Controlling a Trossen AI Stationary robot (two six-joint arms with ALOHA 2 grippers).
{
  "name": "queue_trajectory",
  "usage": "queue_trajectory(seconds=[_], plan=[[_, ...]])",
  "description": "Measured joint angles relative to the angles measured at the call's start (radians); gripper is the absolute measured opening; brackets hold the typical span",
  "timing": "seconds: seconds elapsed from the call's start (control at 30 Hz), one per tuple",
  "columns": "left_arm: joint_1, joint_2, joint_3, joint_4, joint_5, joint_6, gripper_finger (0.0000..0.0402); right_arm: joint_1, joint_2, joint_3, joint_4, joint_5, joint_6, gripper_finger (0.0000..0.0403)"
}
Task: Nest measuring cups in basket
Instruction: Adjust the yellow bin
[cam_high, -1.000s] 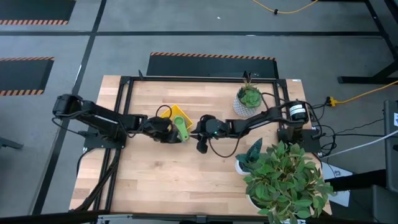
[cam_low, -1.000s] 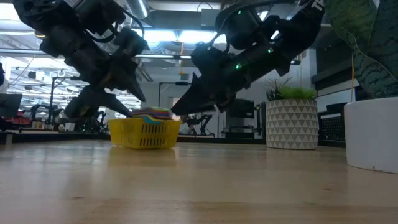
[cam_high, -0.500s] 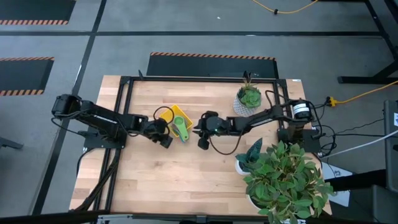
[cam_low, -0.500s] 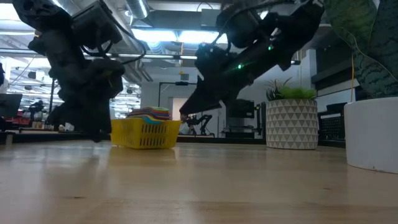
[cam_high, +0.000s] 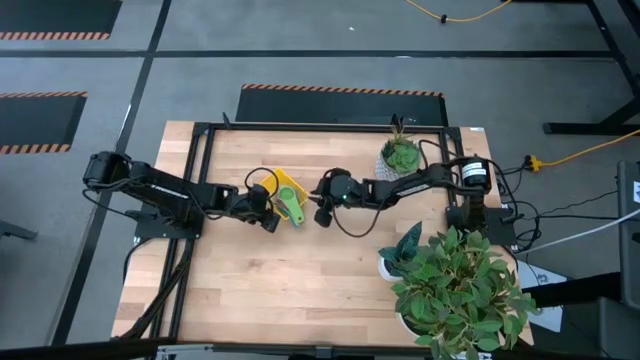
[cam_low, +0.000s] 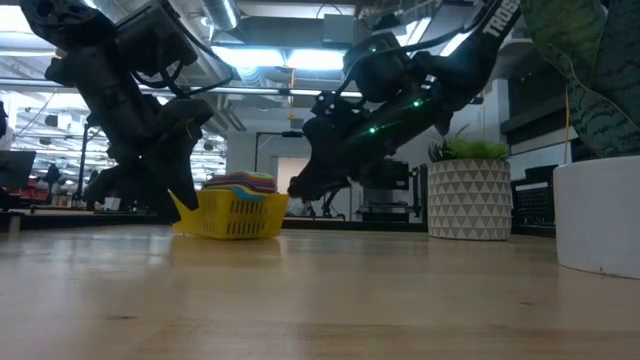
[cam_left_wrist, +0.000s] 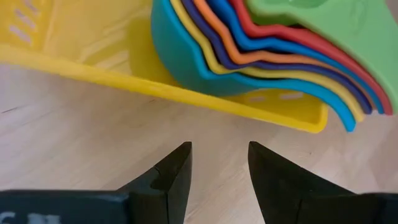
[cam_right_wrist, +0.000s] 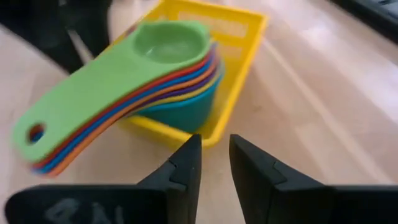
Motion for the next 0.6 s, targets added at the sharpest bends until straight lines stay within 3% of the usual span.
queue_trajectory(seconds=[0.33, 0.6], plan=[[-0.003, 0.000, 0.000, -0.001, 0.016, 0.000, 0.0150, -0.088, 0.000, 0.000, 0.024, -0.001, 0.000, 0.0087], [-0.072, 0.001, 0.000, 0.017, 0.054, -0.001, 0.0150, -0.094, 0.000, 0.000, 0.020, -0.074, 0.000, 0.0087]])
